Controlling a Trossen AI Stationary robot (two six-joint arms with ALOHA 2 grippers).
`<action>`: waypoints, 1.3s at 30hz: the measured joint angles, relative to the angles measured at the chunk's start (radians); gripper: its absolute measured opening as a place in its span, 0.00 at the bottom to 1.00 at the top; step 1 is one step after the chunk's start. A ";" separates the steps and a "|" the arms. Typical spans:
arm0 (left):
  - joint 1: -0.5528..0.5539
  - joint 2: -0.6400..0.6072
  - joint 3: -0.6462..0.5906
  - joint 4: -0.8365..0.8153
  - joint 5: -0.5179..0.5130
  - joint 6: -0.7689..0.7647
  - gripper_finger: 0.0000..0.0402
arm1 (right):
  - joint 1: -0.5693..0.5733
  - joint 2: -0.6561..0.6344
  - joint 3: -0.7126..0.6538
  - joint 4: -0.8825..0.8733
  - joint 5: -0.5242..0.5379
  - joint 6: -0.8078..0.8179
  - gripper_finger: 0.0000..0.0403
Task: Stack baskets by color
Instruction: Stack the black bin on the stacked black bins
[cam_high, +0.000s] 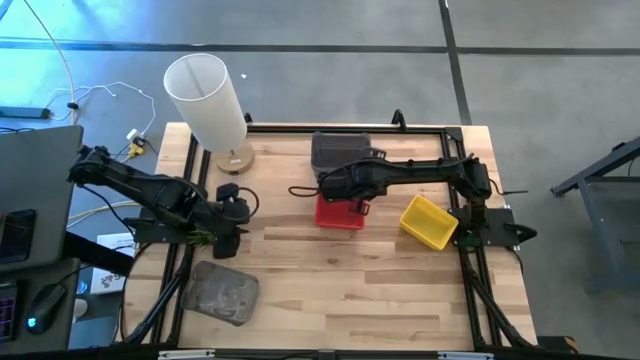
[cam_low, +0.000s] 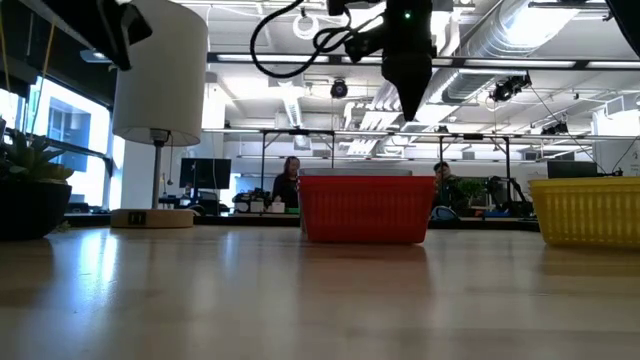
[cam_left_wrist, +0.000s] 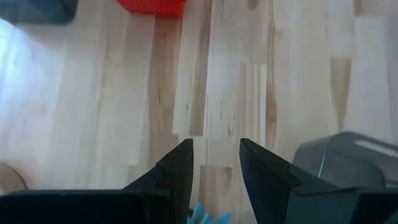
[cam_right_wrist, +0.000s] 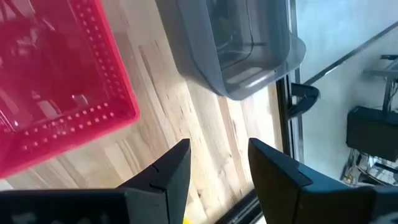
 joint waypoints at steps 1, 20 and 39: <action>-0.007 0.000 -0.011 0.000 0.000 -0.007 0.29 | 0.000 0.000 0.000 0.001 0.002 0.002 0.36; -0.092 0.000 -0.158 0.004 0.060 -0.057 0.29 | 0.034 -0.003 -0.002 0.003 0.044 0.002 0.36; -0.246 0.000 -0.208 0.097 0.150 -0.180 0.29 | 0.024 -0.003 -0.002 0.009 0.050 0.031 0.36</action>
